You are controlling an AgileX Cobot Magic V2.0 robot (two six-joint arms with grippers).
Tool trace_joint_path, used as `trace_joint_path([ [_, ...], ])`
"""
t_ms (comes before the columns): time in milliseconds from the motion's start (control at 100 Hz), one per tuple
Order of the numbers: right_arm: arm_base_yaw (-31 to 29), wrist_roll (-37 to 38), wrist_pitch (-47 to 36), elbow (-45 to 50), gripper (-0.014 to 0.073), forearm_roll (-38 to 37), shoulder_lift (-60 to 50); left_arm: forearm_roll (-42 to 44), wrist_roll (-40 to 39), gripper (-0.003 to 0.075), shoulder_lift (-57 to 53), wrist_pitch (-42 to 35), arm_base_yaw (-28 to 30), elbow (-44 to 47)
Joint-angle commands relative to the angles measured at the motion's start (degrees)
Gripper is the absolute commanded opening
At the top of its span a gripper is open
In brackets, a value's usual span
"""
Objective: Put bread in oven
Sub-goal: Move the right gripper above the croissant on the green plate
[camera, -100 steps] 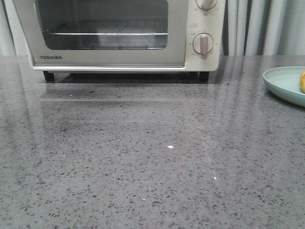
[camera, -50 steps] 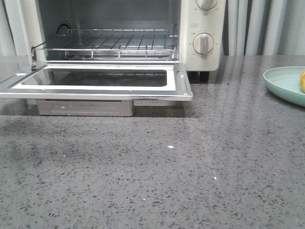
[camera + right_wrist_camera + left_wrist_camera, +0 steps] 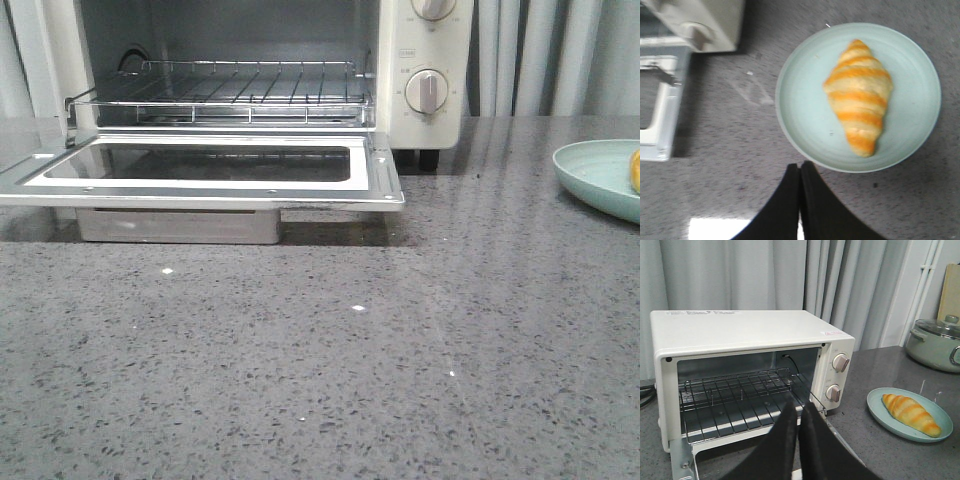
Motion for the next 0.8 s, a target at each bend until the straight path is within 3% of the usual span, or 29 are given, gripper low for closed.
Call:
trace_joint_path([
  [0,-0.47,0.46,-0.48,-4.50,-0.0067,-2.60,4.47,0.01,-0.09,-0.0021,0.11,-2.99,-0.32,-1.66],
  [460,-0.47,0.23,-4.20,-8.19,-0.0055,-7.12,19.90,0.01,-0.09,-0.0021,0.11,-2.64,-0.32,-1.66],
  [530,-0.47,-0.16,-5.01,-8.19,-0.0004,-7.12,21.08,0.01,-0.09,-0.0021,0.11,-2.52,-0.32,-1.66],
  [730,-0.47,-0.16,-5.52,-8.19,0.0274,-7.12,24.07,0.01,-0.09,-0.0021,0.11,-2.45,-0.32,-1.66],
  [790,-0.47,-0.16,-6.01,-8.19,0.0319,-7.12,24.59,0.01,-0.09,-0.0021,0.11,-2.45,-0.32,-1.66],
])
